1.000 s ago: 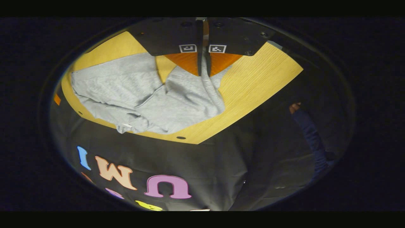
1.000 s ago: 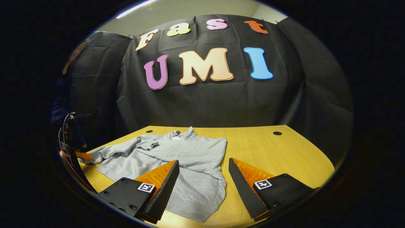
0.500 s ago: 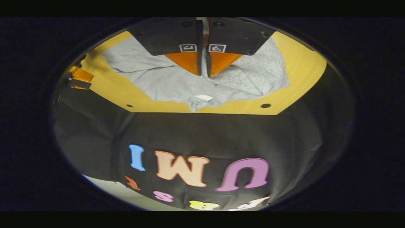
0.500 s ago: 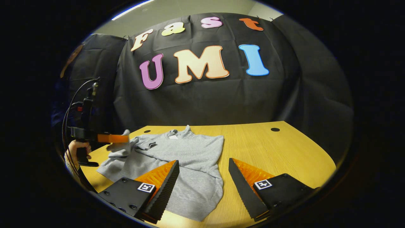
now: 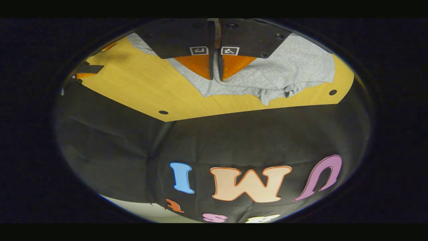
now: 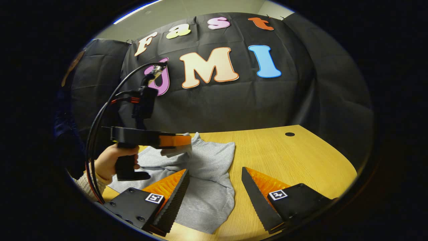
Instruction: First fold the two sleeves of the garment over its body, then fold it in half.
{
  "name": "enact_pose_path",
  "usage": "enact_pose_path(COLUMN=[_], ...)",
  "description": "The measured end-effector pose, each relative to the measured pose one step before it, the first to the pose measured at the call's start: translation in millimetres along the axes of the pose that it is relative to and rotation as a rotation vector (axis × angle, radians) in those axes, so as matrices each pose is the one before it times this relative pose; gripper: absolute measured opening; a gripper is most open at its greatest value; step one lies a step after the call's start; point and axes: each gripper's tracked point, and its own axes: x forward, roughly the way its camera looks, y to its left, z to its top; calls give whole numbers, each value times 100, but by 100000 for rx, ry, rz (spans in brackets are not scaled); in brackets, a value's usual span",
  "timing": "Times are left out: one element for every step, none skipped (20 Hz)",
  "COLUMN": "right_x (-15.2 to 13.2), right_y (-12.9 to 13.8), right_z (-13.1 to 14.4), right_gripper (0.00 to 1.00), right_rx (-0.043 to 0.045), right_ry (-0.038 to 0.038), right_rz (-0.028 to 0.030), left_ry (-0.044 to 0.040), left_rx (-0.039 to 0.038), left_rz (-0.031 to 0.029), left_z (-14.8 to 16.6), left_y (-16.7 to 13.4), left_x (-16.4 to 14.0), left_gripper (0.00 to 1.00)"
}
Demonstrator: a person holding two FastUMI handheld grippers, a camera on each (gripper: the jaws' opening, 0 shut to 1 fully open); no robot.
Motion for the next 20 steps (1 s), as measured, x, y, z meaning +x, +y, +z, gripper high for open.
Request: enact_pose_path(right_x=[61,2,39,-40,34,26,6,58,72,10,88,-76,30,28,39,91,68,57,-20,-47], right_y=[-55,-193,-58,-107,-91,-94,-215,-271,-53,79,65,76,122,216,239,257,189,210,187,268], right_z=[15,111,113,41,26,11,-145,-110,-69,-120,-39,-92,-59,-126,-57,-161,-160,-258,-68,-58], right_gripper=[98,98,98,98,97,98,98,98,98,98,98,98,97,98,98,98,98,98,98,98], right_rx=[-137,107,384,499,508,303,94,196,315,352,50,-221,-133,37,118,-88,-146,-291,-341,-380], right_ry=[-163,-80,-93,-258,-164,257,111,68,347,339,227,100,327,236,320,339,559,695,352,235], right_rz=[-13,-207,60,-103,-33,-11,-532,-699,-156,92,86,10,156,447,395,453,288,278,208,213], left_ry=[468,724,1576,1514,987,-55,-85,35,-574,-463,-645,-1476,-1086,-1162,-753,-387,-340,-230,-580,-658], left_rx=[778,507,-88,-143,-503,-452,-328,-425,-183,443,642,100,-4,-226,-255,-394,-306,-38,-331,-521], left_rz=[585,1119,1337,425,111,-179,-232,-1920,-1383,-1586,437,129,463,824,418,370,949,1166,1468,1414], left_z=[-44,-368,-358,-414,-243,-195,-141,-41,215,168,190,376,388,292,216,138,146,104,131,183], left_y=[-149,105,192,-93,-126,-393,-275,-572,-299,-265,73,308,250,437,359,447,681,772,884,1115], left_x=[833,215,443,599,481,638,339,185,-50,-187,-19,-93,-415,-368,-518,-495,-740,-977,-1020,-1099], left_gripper=[0,0,0,0,0,2,1,5,8,9,19,43,67,91,94,95,95,95,95,95])
